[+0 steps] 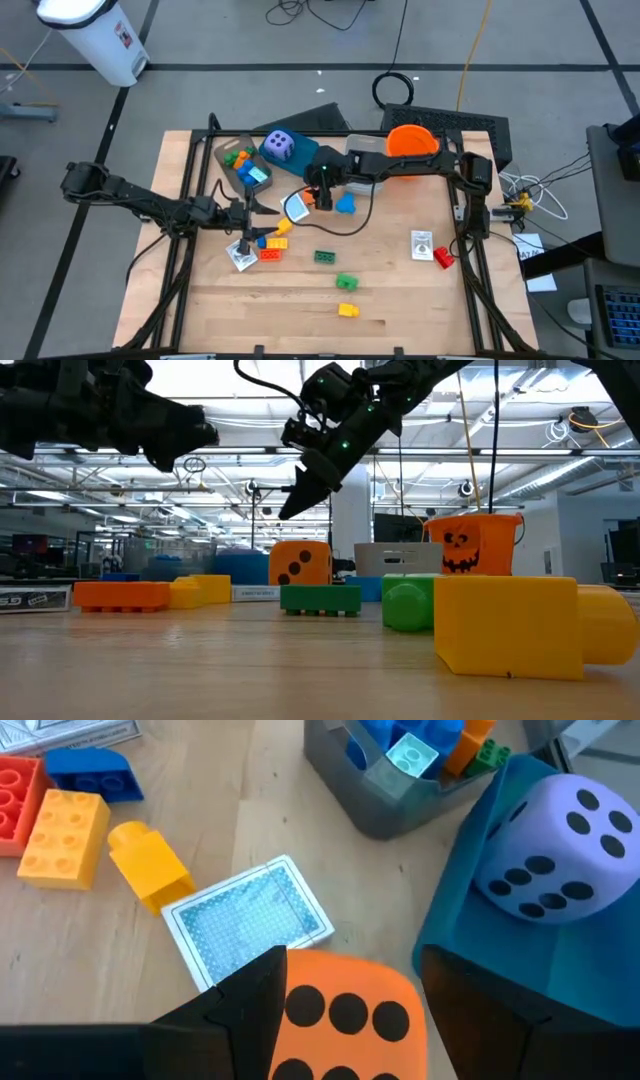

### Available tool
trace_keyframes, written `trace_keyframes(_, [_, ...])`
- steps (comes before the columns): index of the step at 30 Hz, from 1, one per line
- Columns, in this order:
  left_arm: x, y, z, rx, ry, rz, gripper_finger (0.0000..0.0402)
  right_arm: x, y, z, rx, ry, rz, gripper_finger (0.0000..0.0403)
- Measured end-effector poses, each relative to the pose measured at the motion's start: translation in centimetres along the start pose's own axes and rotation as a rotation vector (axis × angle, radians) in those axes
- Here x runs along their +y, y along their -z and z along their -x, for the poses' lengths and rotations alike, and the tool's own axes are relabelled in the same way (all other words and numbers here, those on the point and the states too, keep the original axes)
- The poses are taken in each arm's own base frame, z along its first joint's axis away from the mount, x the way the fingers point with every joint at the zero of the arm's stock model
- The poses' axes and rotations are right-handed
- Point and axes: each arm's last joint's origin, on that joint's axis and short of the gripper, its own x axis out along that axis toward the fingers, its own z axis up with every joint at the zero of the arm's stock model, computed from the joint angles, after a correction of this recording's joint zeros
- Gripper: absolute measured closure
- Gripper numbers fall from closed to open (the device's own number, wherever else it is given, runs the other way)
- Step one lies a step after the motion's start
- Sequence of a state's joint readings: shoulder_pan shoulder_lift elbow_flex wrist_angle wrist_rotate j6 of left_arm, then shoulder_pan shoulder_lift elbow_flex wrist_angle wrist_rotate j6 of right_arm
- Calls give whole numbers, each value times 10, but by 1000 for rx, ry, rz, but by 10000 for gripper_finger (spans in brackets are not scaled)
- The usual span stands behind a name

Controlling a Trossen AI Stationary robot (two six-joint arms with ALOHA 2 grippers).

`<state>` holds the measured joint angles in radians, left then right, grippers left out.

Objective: Pick & Place Toys
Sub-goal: Put the orange dice into the blue bin

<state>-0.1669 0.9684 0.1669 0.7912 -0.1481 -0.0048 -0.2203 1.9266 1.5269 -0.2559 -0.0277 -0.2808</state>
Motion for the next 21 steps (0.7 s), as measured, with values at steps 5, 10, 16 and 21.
trace_keyframes(5, [0,1,0,11,-1,21,186,0,1,0,4,0,-30,179])
trace_keyframes(10, [0,1,0,11,-1,22,185,-1,1,0,4,0,-38,178])
trace_keyframes(16, [0,1,0,11,-4,24,186,-1,1,0,4,1,-38,178])
trace_keyframes(21, [11,1,1,-6,-326,103,185,-1,1,0,5,1,-39,178])
